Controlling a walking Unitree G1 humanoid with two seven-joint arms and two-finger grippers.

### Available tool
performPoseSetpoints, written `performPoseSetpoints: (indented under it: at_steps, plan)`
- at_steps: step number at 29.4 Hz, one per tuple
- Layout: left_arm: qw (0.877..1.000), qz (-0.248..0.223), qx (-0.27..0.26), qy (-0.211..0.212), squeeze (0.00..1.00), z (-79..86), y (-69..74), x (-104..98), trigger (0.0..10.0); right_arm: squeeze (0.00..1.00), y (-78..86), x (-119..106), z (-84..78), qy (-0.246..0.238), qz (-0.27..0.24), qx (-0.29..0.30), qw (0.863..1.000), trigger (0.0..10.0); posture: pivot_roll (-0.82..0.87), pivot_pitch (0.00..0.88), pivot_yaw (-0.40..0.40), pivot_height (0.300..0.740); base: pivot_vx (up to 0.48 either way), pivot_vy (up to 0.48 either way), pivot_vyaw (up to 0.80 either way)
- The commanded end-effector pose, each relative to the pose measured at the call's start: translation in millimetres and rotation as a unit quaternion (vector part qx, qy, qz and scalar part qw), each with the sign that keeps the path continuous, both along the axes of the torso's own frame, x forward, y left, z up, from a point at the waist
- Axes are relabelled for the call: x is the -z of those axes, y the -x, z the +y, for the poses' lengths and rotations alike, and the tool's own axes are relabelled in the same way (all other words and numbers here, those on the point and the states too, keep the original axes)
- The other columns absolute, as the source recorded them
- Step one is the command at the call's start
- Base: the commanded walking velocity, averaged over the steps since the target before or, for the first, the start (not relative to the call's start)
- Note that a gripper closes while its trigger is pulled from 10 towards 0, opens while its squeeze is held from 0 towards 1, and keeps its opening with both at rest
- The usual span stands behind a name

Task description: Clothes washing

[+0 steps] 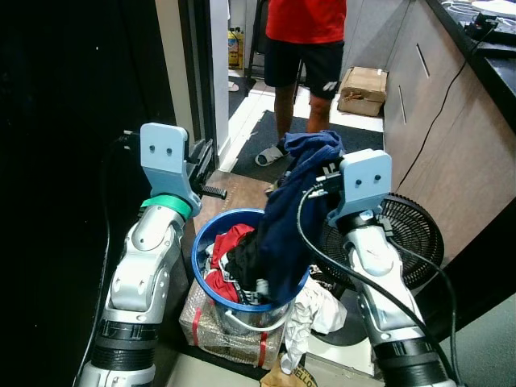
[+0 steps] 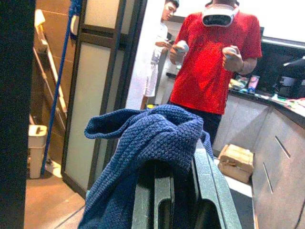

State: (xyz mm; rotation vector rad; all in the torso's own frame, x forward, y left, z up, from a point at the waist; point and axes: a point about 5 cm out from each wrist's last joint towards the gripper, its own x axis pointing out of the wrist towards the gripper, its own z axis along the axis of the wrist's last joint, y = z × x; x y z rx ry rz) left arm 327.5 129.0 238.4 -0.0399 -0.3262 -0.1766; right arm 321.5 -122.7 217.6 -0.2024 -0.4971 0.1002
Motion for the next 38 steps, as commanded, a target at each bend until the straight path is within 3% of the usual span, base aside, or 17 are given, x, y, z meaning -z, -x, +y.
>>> performPoseSetpoints:
  at_steps: [1, 7, 11, 15, 25, 38]
  plan:
    - [1.000, 0.000, -0.002, -0.003, 0.00, -0.1, 2.0, -0.4, 10.0, 0.00, 1.6, -3.1, -3.8, -0.009, -0.006, 0.002, 1.000, 10.0, 0.10, 0.000, 0.013, 0.740, 0.000, 0.000, 0.00]
    - [1.000, -0.002, -0.001, -0.029, 0.00, -2.7, -0.9, 1.7, 10.0, 0.00, -6.7, -7.8, 0.4, -0.024, -0.010, 0.007, 1.000, 10.0, 0.12, 0.000, -0.001, 0.740, 0.000, 0.000, 0.00]
    - [1.000, -0.004, -0.010, -0.011, 0.00, 1.5, -0.4, -2.0, 10.0, 0.00, -8.8, -9.1, 9.9, -0.024, -0.007, -0.014, 1.000, 10.0, 0.13, 0.000, -0.024, 0.740, 0.000, 0.000, 0.00]
    - [1.000, 0.022, -0.019, 0.003, 0.00, 0.8, 5.2, 14.0, 10.0, 0.00, -4.6, -0.6, 15.5, -0.017, 0.005, -0.034, 0.999, 10.0, 0.13, 0.000, -0.027, 0.740, 0.000, 0.000, 0.00]
    - [0.999, 0.025, -0.020, -0.007, 0.00, 1.8, 6.3, 16.9, 10.0, 0.00, -4.8, 3.5, 13.9, -0.043, 0.017, -0.022, 0.999, 10.0, 0.13, 0.000, -0.032, 0.740, 0.000, 0.000, 0.00]
    - [0.999, 0.033, -0.023, -0.004, 0.00, 0.8, 8.0, 22.3, 10.0, 0.00, -4.1, 6.2, 6.7, -0.027, 0.018, -0.010, 0.999, 10.0, 0.12, 0.000, -0.028, 0.740, 0.000, 0.000, 0.00]
